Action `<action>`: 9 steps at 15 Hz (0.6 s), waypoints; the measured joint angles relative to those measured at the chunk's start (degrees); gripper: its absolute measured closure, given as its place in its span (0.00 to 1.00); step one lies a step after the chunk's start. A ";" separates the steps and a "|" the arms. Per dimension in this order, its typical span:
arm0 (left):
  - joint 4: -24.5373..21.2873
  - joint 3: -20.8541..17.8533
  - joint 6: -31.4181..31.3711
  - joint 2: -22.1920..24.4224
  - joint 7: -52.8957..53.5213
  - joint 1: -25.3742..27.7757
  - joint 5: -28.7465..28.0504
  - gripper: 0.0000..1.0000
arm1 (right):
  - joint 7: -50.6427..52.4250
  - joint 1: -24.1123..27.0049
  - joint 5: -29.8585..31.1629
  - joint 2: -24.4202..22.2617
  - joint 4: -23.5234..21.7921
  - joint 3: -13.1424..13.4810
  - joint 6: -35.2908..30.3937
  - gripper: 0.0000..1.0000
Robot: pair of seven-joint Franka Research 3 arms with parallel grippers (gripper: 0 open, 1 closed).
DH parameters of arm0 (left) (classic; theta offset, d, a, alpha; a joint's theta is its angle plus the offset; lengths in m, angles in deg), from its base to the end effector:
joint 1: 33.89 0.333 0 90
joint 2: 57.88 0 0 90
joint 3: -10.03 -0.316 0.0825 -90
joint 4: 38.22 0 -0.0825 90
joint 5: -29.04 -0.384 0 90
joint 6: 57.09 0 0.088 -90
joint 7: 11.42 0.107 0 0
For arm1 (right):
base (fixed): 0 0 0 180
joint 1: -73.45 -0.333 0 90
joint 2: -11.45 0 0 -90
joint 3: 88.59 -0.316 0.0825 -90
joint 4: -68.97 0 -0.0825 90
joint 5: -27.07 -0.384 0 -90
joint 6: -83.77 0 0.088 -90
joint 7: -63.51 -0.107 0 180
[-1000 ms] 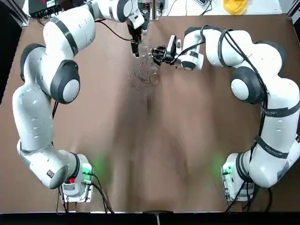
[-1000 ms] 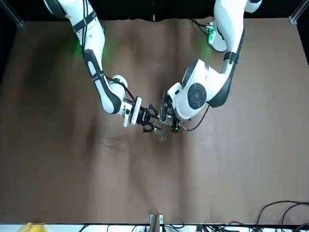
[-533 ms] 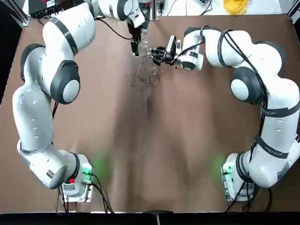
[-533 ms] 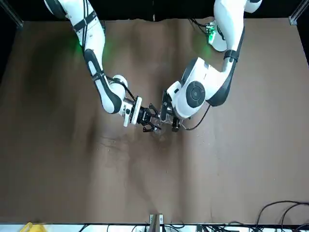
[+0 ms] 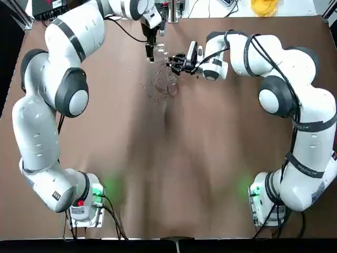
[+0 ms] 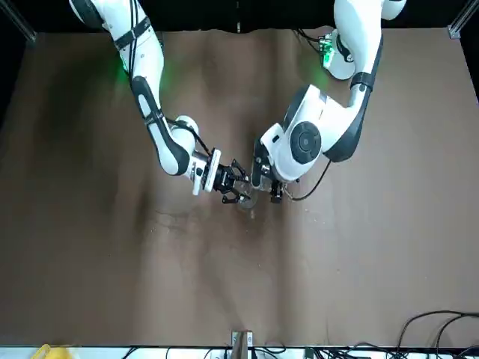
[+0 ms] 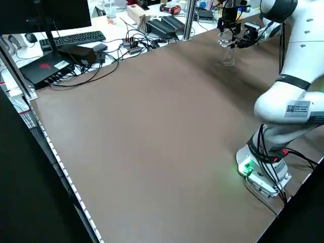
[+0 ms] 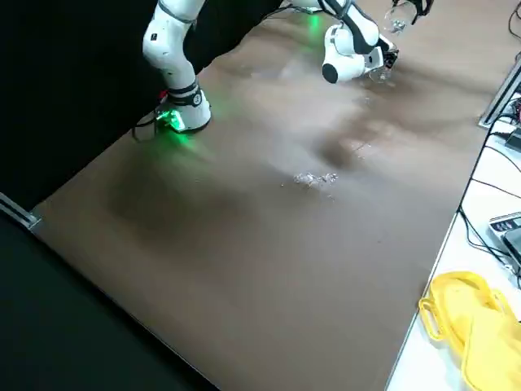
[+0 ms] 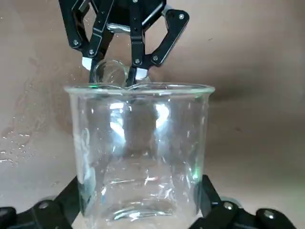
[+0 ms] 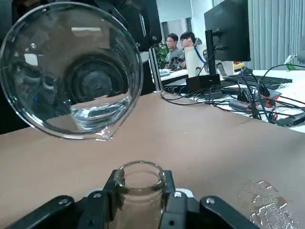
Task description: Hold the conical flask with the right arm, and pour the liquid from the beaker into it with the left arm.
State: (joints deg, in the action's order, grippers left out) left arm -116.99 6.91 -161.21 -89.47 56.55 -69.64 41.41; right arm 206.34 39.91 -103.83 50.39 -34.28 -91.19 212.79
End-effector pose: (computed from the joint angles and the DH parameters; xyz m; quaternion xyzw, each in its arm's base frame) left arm 0.5768 -0.3988 0.3885 0.6571 -0.7466 -0.0243 0.1006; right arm 0.5230 0.4051 0.1790 -0.6546 -0.3945 -0.4836 0.4266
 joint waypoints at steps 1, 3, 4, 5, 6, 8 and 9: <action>0.00 0.00 0.02 0.00 -0.14 -0.01 -0.05 0.02 | 0.06 -0.02 0.00 0.01 -0.01 0.00 0.00 0.61; -0.01 0.00 0.08 -0.01 -0.27 -0.04 -0.52 0.02 | 0.15 -0.09 0.00 0.04 -0.03 0.00 -0.01 0.61; -0.01 -0.01 0.10 -0.01 -0.28 -0.11 -0.70 0.02 | 0.17 -0.16 0.00 0.05 -0.05 0.00 -0.01 0.61; -0.02 -0.01 0.14 -0.02 -0.28 -0.24 -0.79 0.02 | 0.20 -0.27 0.00 0.06 -0.08 0.00 -0.02 0.61; -0.04 -0.01 0.17 -0.04 -0.29 -0.42 -0.86 0.02 | 0.22 -0.43 0.00 0.06 -0.10 0.00 -0.01 0.61; -0.08 -0.08 0.18 -0.08 -0.33 -0.83 -0.93 0.02 | 0.26 -0.86 0.00 0.07 -0.13 0.00 -0.01 0.61; -0.11 -0.22 0.18 -0.09 -0.35 -1.05 -0.95 0.02 | 0.27 -1.04 0.00 0.07 -0.14 0.00 -0.01 0.61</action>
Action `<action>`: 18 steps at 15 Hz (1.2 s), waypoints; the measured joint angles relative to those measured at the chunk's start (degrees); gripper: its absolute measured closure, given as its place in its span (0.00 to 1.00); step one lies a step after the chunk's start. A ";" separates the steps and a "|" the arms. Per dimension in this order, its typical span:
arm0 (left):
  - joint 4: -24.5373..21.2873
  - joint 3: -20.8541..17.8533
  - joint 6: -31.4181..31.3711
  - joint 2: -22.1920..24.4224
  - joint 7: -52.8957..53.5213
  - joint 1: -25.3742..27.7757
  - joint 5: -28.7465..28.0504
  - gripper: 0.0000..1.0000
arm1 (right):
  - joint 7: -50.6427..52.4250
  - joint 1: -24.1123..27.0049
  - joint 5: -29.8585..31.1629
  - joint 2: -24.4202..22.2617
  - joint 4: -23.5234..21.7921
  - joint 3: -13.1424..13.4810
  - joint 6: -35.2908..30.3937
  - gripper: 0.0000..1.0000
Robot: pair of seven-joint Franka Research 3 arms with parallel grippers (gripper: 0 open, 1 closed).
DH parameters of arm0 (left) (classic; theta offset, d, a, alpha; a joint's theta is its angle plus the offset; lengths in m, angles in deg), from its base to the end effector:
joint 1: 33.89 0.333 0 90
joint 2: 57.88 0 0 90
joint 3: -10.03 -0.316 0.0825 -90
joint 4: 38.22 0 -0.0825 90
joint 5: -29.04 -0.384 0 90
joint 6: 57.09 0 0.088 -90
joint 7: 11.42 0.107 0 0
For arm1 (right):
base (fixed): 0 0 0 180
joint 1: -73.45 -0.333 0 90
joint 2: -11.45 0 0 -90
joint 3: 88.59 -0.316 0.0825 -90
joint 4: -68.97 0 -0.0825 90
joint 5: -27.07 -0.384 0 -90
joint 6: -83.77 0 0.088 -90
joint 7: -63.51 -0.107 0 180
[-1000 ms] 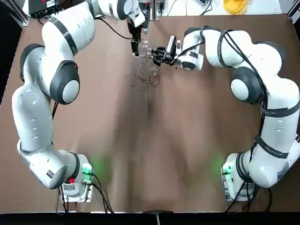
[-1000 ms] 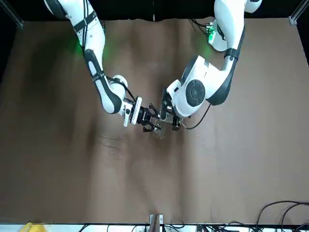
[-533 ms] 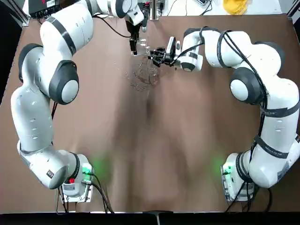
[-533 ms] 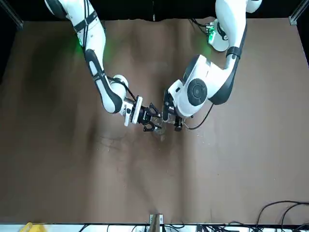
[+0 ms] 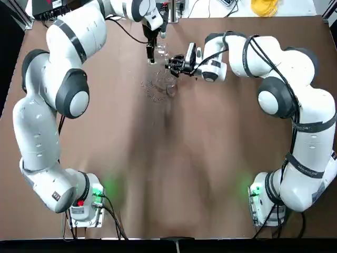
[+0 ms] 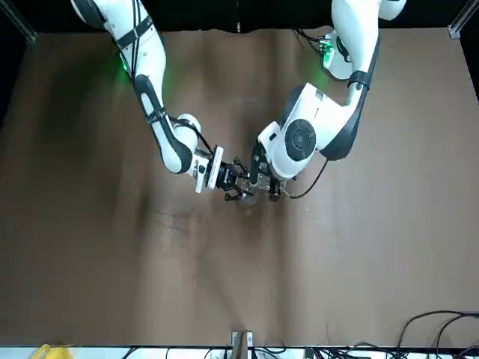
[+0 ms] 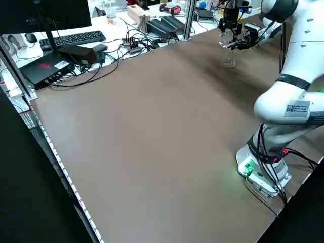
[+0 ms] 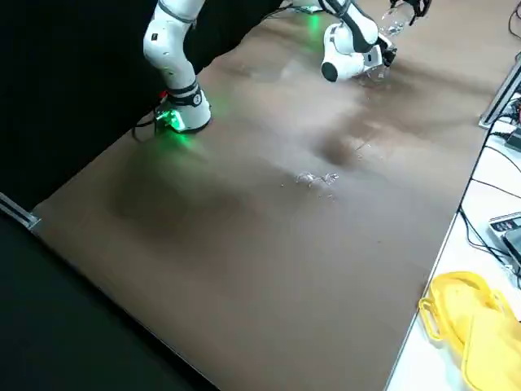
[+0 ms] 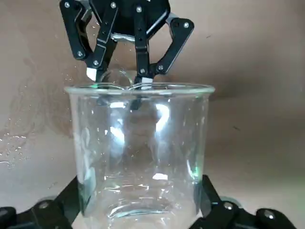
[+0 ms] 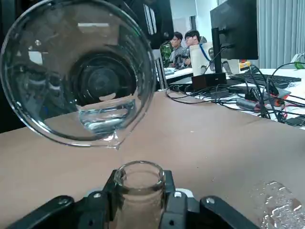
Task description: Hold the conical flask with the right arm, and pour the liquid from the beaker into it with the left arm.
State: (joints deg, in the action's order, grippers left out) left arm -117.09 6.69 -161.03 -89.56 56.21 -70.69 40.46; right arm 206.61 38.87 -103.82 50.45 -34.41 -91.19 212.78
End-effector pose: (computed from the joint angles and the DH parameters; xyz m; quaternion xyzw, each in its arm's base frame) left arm 0.5708 -0.4061 0.3862 0.6523 -0.7516 -0.0310 0.0928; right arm 0.5147 0.4140 0.1774 -0.6510 -0.4019 -0.4794 0.4298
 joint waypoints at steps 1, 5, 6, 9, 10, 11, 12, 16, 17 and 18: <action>-0.01 -0.15 0.00 -0.01 0.00 -0.20 -0.07 0.02 | 0.01 -0.10 0.00 0.00 -0.01 0.00 0.00 0.61; -0.05 -0.67 0.06 -0.01 -0.03 -0.68 -1.49 0.02 | 0.06 -0.13 0.00 0.00 -0.01 0.05 0.00 0.61; -0.06 -0.76 0.08 -0.01 -0.03 -0.68 -1.61 0.02 | 0.08 -0.13 0.00 0.00 -0.01 0.08 0.00 0.61; -0.07 -0.77 0.10 -0.01 -0.03 -0.76 -1.73 0.02 | 0.10 -0.13 0.00 0.00 -0.01 0.09 0.00 0.61; -0.07 -0.78 0.10 -0.01 -0.03 -0.80 -1.78 0.02 | 0.11 -0.13 0.00 0.00 -0.01 0.09 0.00 0.61; -0.07 -0.78 0.10 -0.01 -0.03 -0.83 -1.80 0.02 | 0.12 -0.14 0.00 0.00 -0.01 0.09 0.00 0.61; -0.07 -0.78 0.10 -0.01 -0.03 -0.85 -1.85 0.02 | 0.13 -0.16 0.00 0.00 -0.01 0.09 0.00 0.61; -0.10 -0.78 0.12 -0.02 -0.03 -0.91 -2.17 0.02 | 0.17 -0.42 0.00 0.00 -0.02 0.08 0.00 0.61; -0.12 -0.78 0.13 -0.04 -0.03 -0.96 -2.24 0.02 | 0.18 -0.48 0.00 0.01 -0.04 0.08 0.00 0.61; -0.15 -0.78 0.13 -0.05 -0.03 -1.05 -2.34 0.02 | 0.19 -0.58 0.00 0.01 -0.04 0.07 0.00 0.61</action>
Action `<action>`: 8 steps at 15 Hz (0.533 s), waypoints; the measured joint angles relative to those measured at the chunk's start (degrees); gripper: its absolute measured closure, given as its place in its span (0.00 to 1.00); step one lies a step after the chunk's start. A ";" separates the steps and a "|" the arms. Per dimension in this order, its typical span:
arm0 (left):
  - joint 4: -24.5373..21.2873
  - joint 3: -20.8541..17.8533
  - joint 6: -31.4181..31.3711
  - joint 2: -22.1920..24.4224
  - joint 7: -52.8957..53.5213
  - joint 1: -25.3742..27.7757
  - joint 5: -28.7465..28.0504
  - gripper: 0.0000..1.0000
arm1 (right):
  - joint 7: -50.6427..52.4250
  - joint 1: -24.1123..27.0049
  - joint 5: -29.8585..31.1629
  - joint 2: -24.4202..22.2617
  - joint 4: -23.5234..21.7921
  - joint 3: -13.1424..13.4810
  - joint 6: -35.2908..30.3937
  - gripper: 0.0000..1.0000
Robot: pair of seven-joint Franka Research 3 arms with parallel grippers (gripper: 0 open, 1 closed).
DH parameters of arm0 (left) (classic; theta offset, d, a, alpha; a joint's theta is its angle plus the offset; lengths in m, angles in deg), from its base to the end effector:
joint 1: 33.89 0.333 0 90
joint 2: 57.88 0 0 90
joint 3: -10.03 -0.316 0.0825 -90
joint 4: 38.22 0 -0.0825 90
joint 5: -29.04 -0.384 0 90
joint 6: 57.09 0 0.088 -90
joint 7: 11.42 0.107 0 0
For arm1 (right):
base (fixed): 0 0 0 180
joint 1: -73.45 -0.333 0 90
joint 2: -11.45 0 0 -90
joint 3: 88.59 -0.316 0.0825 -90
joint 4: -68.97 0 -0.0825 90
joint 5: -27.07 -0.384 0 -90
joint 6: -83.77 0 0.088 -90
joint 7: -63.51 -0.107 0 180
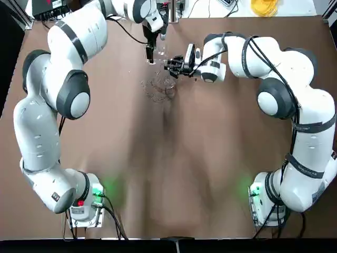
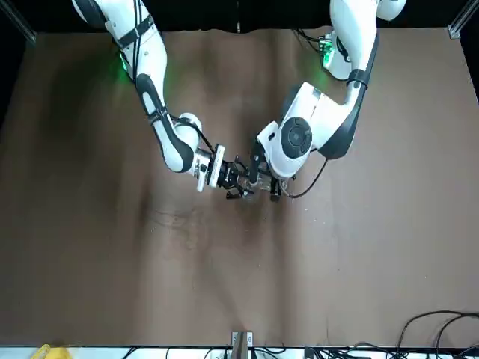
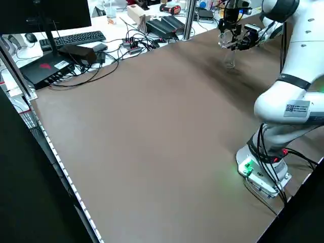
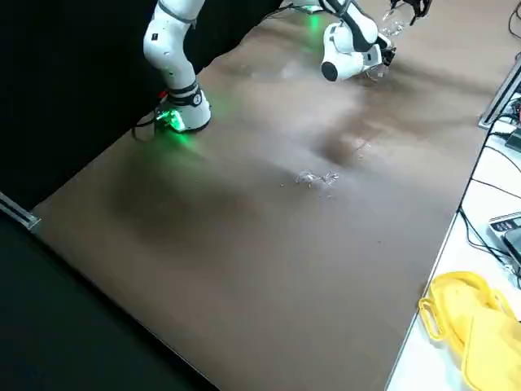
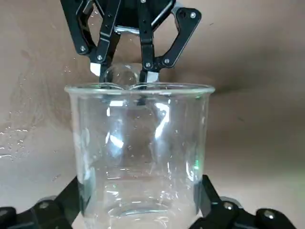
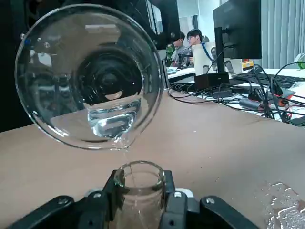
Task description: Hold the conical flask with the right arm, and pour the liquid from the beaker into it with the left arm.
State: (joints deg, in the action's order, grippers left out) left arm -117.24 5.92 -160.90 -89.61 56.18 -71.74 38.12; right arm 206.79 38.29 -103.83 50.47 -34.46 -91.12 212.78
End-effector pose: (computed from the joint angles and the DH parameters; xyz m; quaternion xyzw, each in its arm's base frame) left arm 0.5690 -0.4071 0.3839 0.6464 -0.7585 -0.0406 0.0714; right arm 0.5107 0.4184 0.1768 -0.6490 -0.4061 -0.4777 0.4310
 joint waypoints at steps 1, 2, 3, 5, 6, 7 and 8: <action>-0.04 0.00 0.00 -0.01 0.00 -0.10 -0.05 0.02 | 0.00 -0.13 0.00 0.01 0.00 0.00 0.00 0.61; -0.08 0.00 0.00 -0.04 0.00 -0.17 -0.08 0.02 | 0.01 -0.25 0.00 0.01 0.00 0.00 0.00 0.61; -0.13 -0.01 0.00 -0.07 0.00 -0.23 -0.14 0.02 | 0.01 -0.35 0.00 0.01 0.00 0.00 0.00 0.61; -0.18 -0.01 0.00 -0.14 0.00 -0.29 -0.50 0.02 | 0.02 -0.48 0.00 0.01 0.00 0.00 0.00 0.61; -0.18 -0.01 0.00 -0.15 0.00 -0.29 -0.80 0.02 | 0.03 -0.50 0.00 0.01 0.00 0.00 0.00 0.61; -0.19 -0.01 0.00 -0.15 0.00 -0.30 -1.00 0.02 | 0.03 -0.50 0.00 0.01 0.00 0.00 0.00 0.61; -0.19 -0.01 0.00 -0.15 0.00 -0.30 -1.07 0.02 | 0.04 -0.50 0.00 0.01 0.00 0.00 0.00 0.61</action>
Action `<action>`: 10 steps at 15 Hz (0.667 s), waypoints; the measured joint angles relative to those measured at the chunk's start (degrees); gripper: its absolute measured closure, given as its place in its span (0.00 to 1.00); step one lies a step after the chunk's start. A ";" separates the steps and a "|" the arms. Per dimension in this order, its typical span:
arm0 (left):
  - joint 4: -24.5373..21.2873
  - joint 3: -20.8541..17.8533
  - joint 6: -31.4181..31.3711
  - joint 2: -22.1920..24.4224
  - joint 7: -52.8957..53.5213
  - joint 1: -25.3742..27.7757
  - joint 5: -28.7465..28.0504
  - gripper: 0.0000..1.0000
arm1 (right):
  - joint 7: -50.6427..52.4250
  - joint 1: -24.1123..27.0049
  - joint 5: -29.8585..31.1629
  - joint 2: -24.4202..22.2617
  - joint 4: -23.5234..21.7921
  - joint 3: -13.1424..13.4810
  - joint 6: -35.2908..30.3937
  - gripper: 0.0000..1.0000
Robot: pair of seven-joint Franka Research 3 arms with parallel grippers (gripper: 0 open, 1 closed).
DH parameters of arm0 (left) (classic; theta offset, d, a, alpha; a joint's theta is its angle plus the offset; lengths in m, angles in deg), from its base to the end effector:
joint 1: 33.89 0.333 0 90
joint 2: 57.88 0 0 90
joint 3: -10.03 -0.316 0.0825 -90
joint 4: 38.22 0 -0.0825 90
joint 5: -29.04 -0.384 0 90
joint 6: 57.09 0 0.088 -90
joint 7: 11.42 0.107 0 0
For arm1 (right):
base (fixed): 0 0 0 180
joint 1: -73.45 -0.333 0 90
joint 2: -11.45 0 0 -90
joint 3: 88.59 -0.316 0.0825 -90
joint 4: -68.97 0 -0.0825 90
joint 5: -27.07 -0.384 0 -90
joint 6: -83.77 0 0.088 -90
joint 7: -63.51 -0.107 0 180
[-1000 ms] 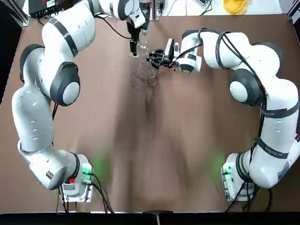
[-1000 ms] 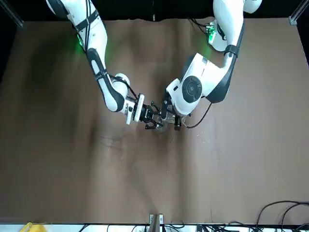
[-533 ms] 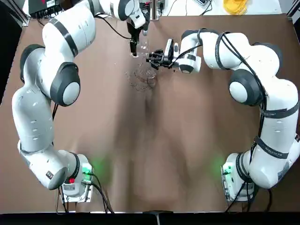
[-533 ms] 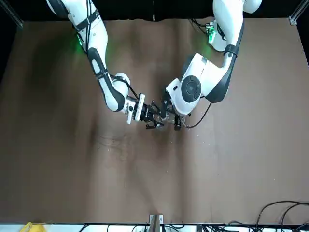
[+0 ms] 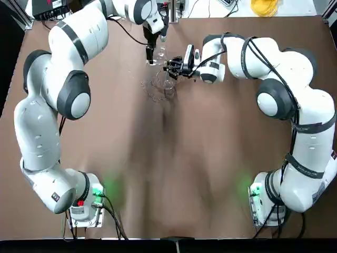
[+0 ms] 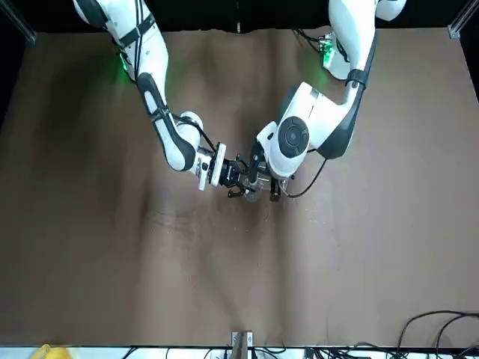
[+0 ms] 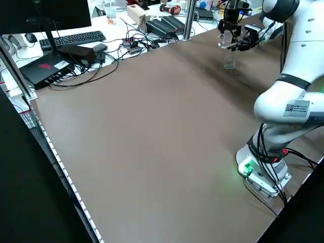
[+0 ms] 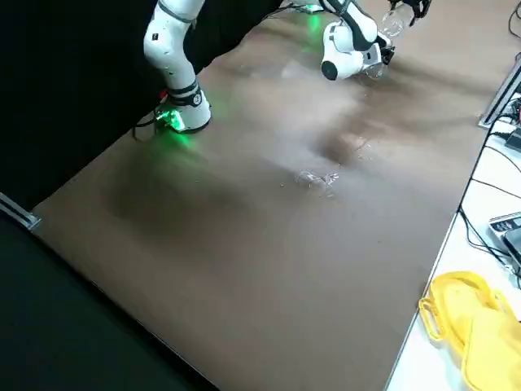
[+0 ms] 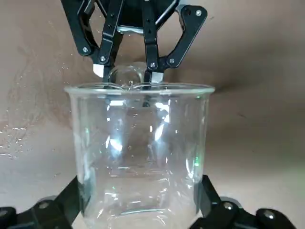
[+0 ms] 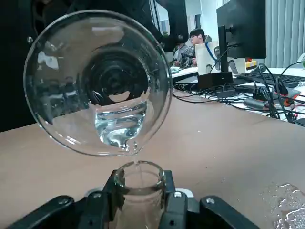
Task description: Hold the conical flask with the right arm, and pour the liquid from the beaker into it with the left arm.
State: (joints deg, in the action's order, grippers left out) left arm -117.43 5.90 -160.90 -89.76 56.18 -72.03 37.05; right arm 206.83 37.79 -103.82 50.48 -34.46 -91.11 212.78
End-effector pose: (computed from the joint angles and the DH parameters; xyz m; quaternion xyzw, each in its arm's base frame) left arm 0.5675 -0.4082 0.3804 0.6429 -0.7620 -0.0462 0.0634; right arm 0.5071 0.4227 0.1767 -0.6471 -0.4092 -0.4759 0.4328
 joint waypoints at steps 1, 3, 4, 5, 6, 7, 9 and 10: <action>-0.01 0.00 0.00 0.00 0.00 0.00 -0.04 0.02 | 0.00 0.00 0.00 0.00 0.00 0.00 0.00 0.61; -0.03 -0.01 0.00 0.00 0.00 0.00 -0.06 0.02 | 0.01 0.00 0.00 0.00 0.00 0.00 0.00 0.61; -0.04 -0.01 0.00 0.00 0.00 -0.03 -0.09 0.02 | 0.02 0.00 0.00 0.00 0.00 0.01 0.00 0.61; -0.04 -0.01 0.00 -0.01 0.00 -0.11 -0.23 0.02 | 0.02 0.00 0.00 0.00 0.00 0.01 0.00 0.61; -0.05 -0.01 0.00 -0.01 0.00 -0.31 -0.43 0.02 | 0.03 0.00 0.00 0.00 0.00 0.01 0.01 0.61; -0.05 -0.01 0.00 -0.01 0.00 -0.36 -0.46 0.02 | 0.03 0.00 0.00 0.00 0.00 0.01 0.02 0.61; -0.05 -0.01 0.00 -0.01 -0.02 -0.42 -0.46 0.02 | 0.04 0.00 0.00 0.00 0.00 0.01 0.03 0.61; -0.05 -0.01 0.00 -0.01 -0.07 -0.42 -0.46 0.02 | 0.04 0.00 0.00 0.00 0.00 0.01 0.03 0.61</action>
State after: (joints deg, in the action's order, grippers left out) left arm -117.47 5.89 -160.90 -89.77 56.11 -72.45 36.59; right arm 206.87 37.79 -103.82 50.48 -34.46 -91.10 212.82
